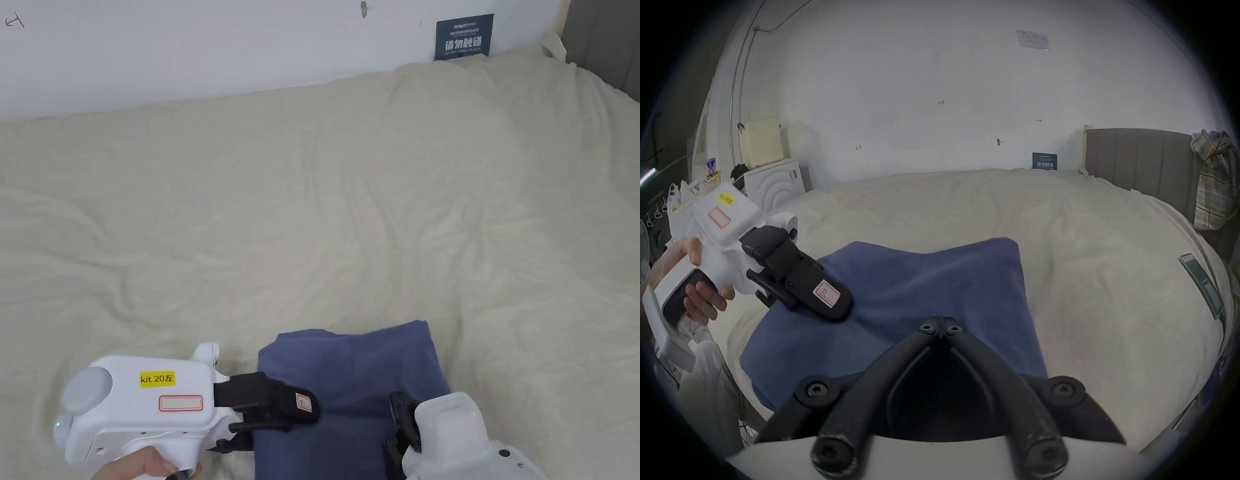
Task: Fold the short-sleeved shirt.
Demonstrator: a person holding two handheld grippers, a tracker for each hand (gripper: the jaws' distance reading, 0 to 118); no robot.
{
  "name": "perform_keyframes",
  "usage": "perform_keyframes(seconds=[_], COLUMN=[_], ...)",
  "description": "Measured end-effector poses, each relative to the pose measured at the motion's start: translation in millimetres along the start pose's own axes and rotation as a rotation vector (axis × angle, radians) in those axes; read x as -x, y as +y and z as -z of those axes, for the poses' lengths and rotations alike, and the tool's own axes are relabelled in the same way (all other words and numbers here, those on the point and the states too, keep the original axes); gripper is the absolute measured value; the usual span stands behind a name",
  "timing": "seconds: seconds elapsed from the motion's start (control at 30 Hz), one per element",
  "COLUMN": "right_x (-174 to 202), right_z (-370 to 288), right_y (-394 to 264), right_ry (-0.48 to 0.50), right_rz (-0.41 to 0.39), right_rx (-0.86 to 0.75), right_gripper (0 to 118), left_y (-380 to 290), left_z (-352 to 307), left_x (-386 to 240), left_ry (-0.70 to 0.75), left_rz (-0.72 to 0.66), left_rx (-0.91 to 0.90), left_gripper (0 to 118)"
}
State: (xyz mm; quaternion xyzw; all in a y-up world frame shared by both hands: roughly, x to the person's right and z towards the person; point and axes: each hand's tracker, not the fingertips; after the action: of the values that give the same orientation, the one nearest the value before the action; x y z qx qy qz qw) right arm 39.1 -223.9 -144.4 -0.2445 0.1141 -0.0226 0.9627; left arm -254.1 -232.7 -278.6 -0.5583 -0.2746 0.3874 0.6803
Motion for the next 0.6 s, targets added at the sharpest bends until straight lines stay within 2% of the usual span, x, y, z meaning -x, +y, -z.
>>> perform_keyframes(seconds=[0.1, 0.27, 0.47, 0.6], right_x=[6, 18, 41, 63], right_z=[-9, -29, -58, -70], right_y=[6, 27, 61, 74], right_ry=[-0.016, -0.026, -0.011, -0.042], right_rz=[-0.023, 0.001, 0.068, 0.042], right_rx=[-0.031, -0.116, -0.244, -0.324], right_gripper=[0, 0, 0, 0], left_y=[-3, 0, 7, 16], left_z=[-3, -28, -97, -154], left_x=[-13, -26, -10, 7], left_ry=[0.053, 0.116, 0.210, 0.324], left_rz=[0.090, 0.171, 0.193, 0.211], left_rx=[-0.001, -0.010, -0.071, -0.111], left_gripper=[30, 29, 28, 28])
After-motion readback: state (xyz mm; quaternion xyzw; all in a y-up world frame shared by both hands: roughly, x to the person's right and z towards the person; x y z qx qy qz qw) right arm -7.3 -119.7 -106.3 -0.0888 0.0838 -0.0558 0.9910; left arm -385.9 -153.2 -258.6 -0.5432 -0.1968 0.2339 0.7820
